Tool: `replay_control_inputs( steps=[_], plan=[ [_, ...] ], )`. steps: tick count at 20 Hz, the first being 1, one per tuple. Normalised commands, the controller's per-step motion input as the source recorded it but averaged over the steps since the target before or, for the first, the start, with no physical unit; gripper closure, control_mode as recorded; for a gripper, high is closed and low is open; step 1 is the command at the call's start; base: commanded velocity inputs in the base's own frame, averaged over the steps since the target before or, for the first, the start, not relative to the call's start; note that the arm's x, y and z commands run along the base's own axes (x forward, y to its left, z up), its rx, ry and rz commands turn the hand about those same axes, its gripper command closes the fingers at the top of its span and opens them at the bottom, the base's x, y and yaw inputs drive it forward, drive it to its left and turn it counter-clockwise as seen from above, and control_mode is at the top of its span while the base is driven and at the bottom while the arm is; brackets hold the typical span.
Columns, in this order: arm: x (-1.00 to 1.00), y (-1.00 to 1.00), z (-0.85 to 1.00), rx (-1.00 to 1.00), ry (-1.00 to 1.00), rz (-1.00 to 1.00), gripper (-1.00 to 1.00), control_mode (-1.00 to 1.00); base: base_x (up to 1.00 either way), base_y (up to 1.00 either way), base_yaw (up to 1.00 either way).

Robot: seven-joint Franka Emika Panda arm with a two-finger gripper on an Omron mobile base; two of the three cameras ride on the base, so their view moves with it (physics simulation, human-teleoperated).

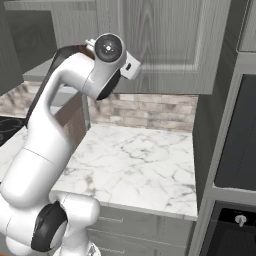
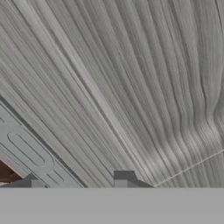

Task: Move the bowls from the cabinet to the plates on the dining table.

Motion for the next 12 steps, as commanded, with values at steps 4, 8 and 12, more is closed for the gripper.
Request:
replay_control_inputs(
  steps=[4, 8, 12],
  plan=[
    [-0.34, -0.67, 0.00, 0.00, 0.00, -0.04, 1.00, -1.00, 0.00, 0.00, 0.00],
    [-0.43, -0.68, 0.00, 0.00, 0.00, -0.04, 1.00, -1.00, 0.00, 0.00, 0.00],
    [-0.45, -0.61, 0.00, 0.00, 0.00, -0.03, 1.00, -1.00, 0.00, 0.00, 0.00]
  ],
)
